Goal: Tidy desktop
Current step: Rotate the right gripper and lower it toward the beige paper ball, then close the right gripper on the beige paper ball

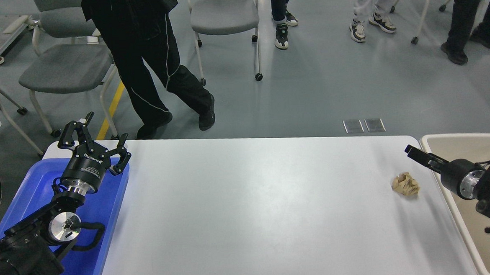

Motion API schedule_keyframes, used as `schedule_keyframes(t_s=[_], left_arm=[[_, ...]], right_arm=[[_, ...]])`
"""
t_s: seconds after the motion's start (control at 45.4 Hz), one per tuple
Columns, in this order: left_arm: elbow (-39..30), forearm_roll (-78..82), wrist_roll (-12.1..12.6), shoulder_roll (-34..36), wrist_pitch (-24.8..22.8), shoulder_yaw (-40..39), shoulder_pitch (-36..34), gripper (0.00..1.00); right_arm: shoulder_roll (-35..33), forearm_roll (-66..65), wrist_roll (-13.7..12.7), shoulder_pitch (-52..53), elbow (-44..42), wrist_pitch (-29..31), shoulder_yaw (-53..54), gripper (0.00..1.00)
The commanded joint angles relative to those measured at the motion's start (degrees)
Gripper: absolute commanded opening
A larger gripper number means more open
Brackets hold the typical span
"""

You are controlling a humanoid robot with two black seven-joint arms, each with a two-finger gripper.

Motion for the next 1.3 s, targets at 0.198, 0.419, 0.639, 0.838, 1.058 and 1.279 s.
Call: schedule_keyframes(t_s=[0.198, 0.419, 0.639, 0.838, 1.058, 1.279], left_arm=[[0.0, 0.0, 0.0, 0.0, 0.0, 0.0, 0.0, 0.98], [0.0, 0.0, 0.0, 0.0, 0.0, 0.0, 0.1, 0.98], [0.0, 0.0, 0.0, 0.0, 0.0, 0.0, 0.1, 0.98], [0.0, 0.0, 0.0, 0.0, 0.0, 0.0, 0.1, 0.98], [0.0, 0.0, 0.0, 0.0, 0.0, 0.0, 0.0, 0.98], [0.0, 0.0, 0.0, 0.0, 0.0, 0.0, 0.1, 0.98]], right_arm=[[12.5, 0.3, 1.4, 0.3, -16.9, -5.1, -11.1, 1.00], [18.4, 0.4, 1.9, -1.8, -25.3, -4.8, -11.2, 0.99], [20.6, 0.4, 1.9, -2.7, -28.2, -4.9, -11.2, 0.99], [22.4, 0.4, 1.9, -3.3, -30.2, -4.9, -11.1, 0.99], [25.2, 0.6, 1.9, -4.0, -33.4, -5.0, -11.1, 0.99], [27.9, 4.0, 1.3, -4.4, -38.4, -4.8, -11.3, 0.98]])
